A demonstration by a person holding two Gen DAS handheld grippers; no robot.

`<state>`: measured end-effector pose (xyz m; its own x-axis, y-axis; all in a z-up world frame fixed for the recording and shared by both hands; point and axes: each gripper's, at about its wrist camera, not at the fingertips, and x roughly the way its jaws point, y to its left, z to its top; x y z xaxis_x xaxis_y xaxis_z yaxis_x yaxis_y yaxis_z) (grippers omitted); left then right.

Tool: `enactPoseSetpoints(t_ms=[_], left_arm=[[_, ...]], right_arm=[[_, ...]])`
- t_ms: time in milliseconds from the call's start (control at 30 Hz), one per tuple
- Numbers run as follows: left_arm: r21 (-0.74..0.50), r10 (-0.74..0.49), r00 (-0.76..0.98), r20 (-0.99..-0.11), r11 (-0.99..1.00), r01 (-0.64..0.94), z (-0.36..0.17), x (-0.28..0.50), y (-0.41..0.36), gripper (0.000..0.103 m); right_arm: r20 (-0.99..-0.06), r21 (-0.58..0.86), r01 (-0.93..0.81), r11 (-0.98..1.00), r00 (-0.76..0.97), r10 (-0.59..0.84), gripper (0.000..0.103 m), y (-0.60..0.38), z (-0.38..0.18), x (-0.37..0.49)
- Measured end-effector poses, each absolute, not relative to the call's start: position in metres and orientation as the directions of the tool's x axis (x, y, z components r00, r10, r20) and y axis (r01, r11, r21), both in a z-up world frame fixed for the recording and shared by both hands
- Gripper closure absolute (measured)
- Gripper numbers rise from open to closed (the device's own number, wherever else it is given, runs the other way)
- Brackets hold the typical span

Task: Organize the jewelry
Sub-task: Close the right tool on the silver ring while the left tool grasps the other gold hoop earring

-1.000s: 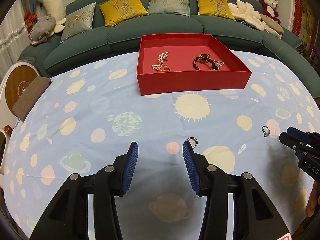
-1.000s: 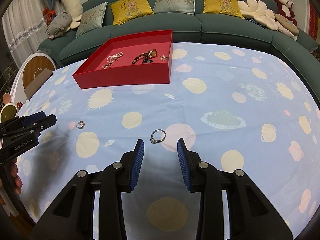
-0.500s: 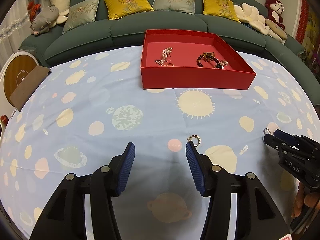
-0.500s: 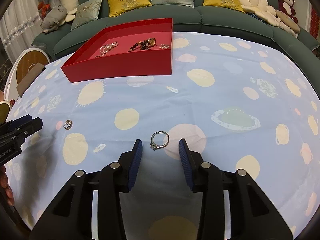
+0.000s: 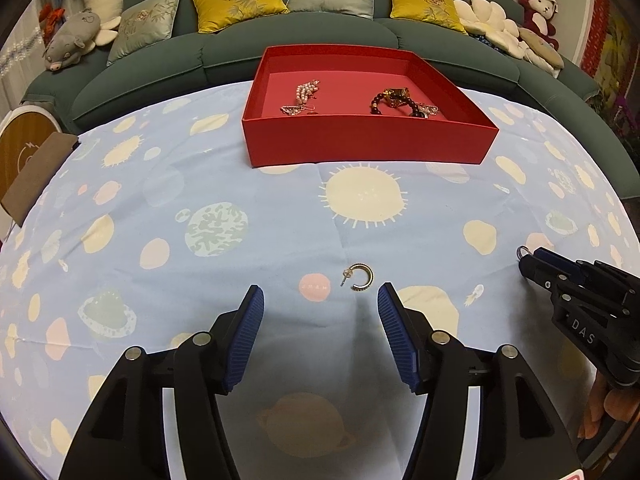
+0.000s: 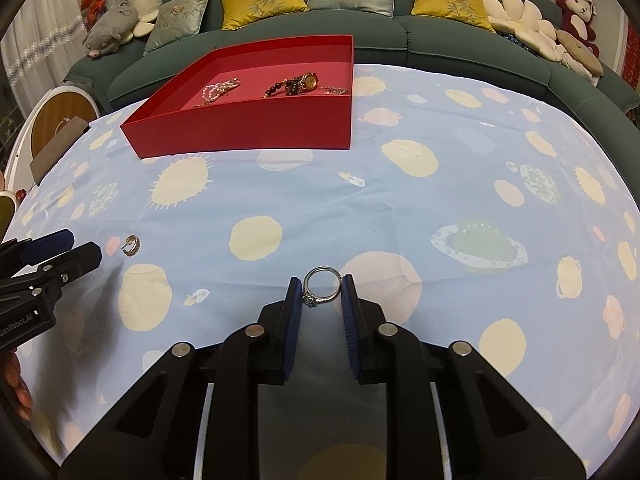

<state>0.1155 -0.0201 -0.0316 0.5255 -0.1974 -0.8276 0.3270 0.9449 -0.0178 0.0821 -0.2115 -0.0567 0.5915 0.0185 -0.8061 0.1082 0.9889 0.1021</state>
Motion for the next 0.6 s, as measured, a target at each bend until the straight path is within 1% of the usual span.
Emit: enactPoseSetpoints(t_ms=[33,267,400,433,467,500,533,567,600], left_arm=[[-0.022,-0.199,0.525,-0.828,0.945,0.325,-0.033,0.117,-0.021,0.045],[-0.034,-0.209,0.516,-0.831,0.944,0.328,-0.046,0.126,-0.033,0.045],[-0.004,-0.200,0.519,-0.831,0.935,0.354,-0.053,0.126,-0.042,0.046],[0.006,-0.199,0.524,-0.828,0.931,0.364,-0.053,0.125,-0.044,0.049],[0.013,-0.201,0.530,-0.824,0.929,0.371,-0.053,0.125,-0.045,0.056],[0.011,-0.205,0.531,-0.822,0.927,0.376,-0.052,0.124,-0.046,0.059],[0.004,-0.215,0.529,-0.821,0.924,0.382,-0.052,0.124,-0.046,0.066],[0.001,-0.219,0.529,-0.820,0.923,0.384,-0.051,0.124,-0.047,0.076],[-0.002,-0.222,0.528,-0.820,0.923,0.385,-0.051,0.125,-0.046,0.080]], right_arm=[[-0.803,0.108,0.108,0.988,0.595,0.023,0.095,-0.212,-0.055,0.082],[-0.796,0.125,0.097,0.987,0.605,0.041,0.095,-0.214,-0.048,0.077],[-0.788,0.140,0.099,0.985,0.614,0.050,0.095,-0.219,-0.045,0.074],[-0.785,0.142,0.099,0.985,0.617,0.051,0.095,-0.220,-0.043,0.073],[-0.783,0.144,0.100,0.985,0.619,0.051,0.095,-0.221,-0.042,0.072],[-0.782,0.147,0.099,0.984,0.620,0.055,0.095,-0.222,-0.041,0.071],[-0.781,0.149,0.098,0.984,0.621,0.057,0.095,-0.222,-0.041,0.071],[-0.780,0.150,0.097,0.984,0.623,0.058,0.095,-0.222,-0.041,0.070],[-0.780,0.152,0.095,0.984,0.623,0.060,0.095,-0.222,-0.040,0.070]])
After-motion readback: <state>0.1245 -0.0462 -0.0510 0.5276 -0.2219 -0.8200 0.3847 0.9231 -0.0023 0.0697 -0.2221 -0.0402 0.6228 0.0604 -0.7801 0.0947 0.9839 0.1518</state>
